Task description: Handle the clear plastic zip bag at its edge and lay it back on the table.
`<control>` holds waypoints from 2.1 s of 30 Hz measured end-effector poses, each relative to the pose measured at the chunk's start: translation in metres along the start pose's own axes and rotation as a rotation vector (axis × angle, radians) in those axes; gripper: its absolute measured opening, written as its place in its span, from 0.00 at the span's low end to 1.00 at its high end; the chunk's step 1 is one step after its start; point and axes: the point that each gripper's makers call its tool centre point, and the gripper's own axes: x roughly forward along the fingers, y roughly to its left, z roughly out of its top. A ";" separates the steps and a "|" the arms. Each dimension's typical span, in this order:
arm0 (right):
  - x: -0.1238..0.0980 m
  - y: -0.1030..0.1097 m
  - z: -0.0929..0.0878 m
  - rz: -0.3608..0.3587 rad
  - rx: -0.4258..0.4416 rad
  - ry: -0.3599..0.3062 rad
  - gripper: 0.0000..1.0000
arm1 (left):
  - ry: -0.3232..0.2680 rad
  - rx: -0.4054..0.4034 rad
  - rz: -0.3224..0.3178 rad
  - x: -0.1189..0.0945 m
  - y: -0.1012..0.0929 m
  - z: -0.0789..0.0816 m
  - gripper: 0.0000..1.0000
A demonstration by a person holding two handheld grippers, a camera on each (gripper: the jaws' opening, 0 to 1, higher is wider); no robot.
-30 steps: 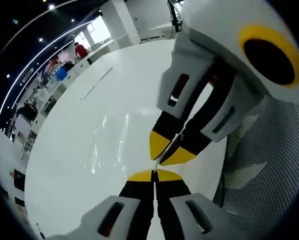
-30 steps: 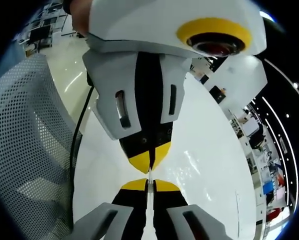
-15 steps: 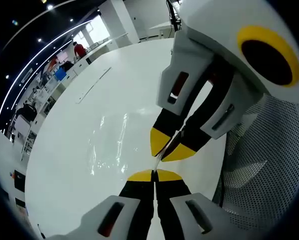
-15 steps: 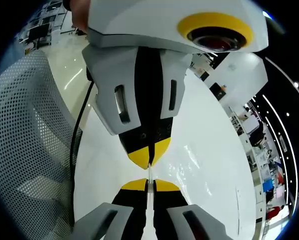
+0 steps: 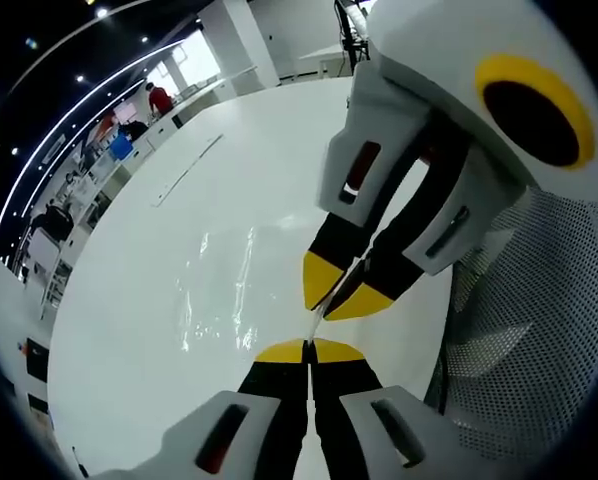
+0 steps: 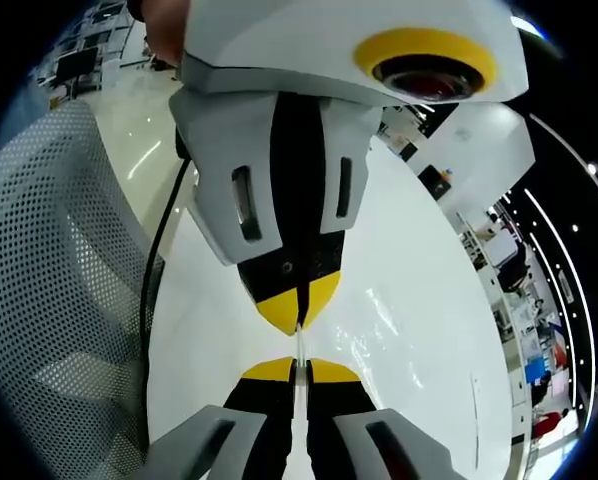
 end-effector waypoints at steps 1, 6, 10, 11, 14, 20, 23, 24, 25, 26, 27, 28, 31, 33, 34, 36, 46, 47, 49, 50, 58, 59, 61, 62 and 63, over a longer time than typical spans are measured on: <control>0.000 0.000 0.000 -0.001 0.000 0.001 0.00 | -0.001 -0.003 -0.001 0.000 0.000 0.000 0.00; -0.001 0.000 -0.002 -0.004 0.011 0.011 0.00 | 0.005 0.006 -0.003 0.002 0.000 -0.001 0.00; -0.001 0.001 -0.004 -0.003 0.013 0.017 0.00 | 0.014 0.016 -0.008 0.002 -0.001 -0.001 0.00; -0.002 0.001 -0.004 -0.003 0.014 0.017 0.00 | 0.014 0.017 -0.008 0.002 -0.002 0.000 0.00; -0.003 0.001 -0.004 -0.005 0.017 0.018 0.00 | 0.015 0.018 -0.009 0.000 -0.003 0.001 0.00; -0.006 0.001 -0.004 -0.006 0.021 0.019 0.00 | 0.014 0.018 -0.010 0.000 -0.004 0.002 0.00; -0.007 0.001 -0.004 -0.006 0.023 0.019 0.00 | 0.012 0.017 -0.014 -0.001 -0.005 0.003 0.00; -0.007 0.001 -0.004 -0.008 0.026 0.020 0.00 | 0.012 0.015 -0.016 -0.001 -0.005 0.003 0.00; -0.008 0.001 -0.004 -0.009 0.028 0.020 0.00 | 0.013 0.015 -0.018 0.000 -0.005 0.003 0.00; -0.008 0.001 -0.005 -0.011 0.031 0.020 0.00 | 0.017 0.018 -0.020 0.000 -0.005 0.004 0.00; -0.008 0.001 -0.005 -0.012 0.031 0.021 0.00 | 0.018 0.018 -0.021 0.000 -0.005 0.004 0.00; -0.008 0.002 -0.005 -0.013 0.027 0.021 0.00 | 0.020 0.018 -0.022 0.000 -0.004 0.005 0.00; -0.009 -0.001 -0.006 -0.016 0.035 0.019 0.00 | 0.024 0.016 -0.020 0.002 -0.003 0.006 0.00; -0.009 -0.002 -0.006 -0.019 0.030 0.017 0.00 | 0.023 0.009 -0.016 0.003 0.000 0.006 0.00; -0.009 -0.002 -0.007 -0.018 0.032 0.016 0.00 | 0.024 0.006 -0.013 0.003 0.001 0.006 0.00; -0.010 -0.002 -0.007 -0.016 0.037 0.016 0.00 | 0.023 -0.009 -0.006 0.003 0.002 0.007 0.00; -0.011 -0.003 -0.016 0.004 0.031 0.027 0.00 | 0.025 -0.028 0.005 0.006 0.001 0.006 0.00; -0.011 -0.003 -0.016 0.005 0.032 0.028 0.00 | 0.026 -0.033 0.002 0.008 0.003 0.005 0.00; -0.011 -0.002 -0.016 0.006 0.033 0.030 0.00 | 0.025 -0.038 0.001 0.007 0.003 0.005 0.00; -0.011 -0.002 -0.016 0.007 0.035 0.030 0.00 | 0.025 -0.037 0.000 0.007 0.003 0.006 0.00; -0.009 -0.005 -0.018 0.001 0.044 0.033 0.00 | 0.028 -0.032 -0.007 0.008 0.004 0.006 0.00; -0.009 -0.006 -0.018 -0.002 0.046 0.034 0.00 | 0.029 -0.031 -0.006 0.008 0.004 0.006 0.00; -0.009 -0.008 -0.018 -0.008 0.049 0.034 0.00 | 0.029 -0.031 -0.004 0.006 0.005 0.007 0.00; -0.009 -0.008 -0.018 -0.010 0.049 0.034 0.00 | 0.028 -0.030 0.000 0.005 0.006 0.007 0.00; -0.010 -0.009 -0.018 -0.012 0.048 0.034 0.00 | 0.028 -0.031 0.000 0.005 0.006 0.008 0.00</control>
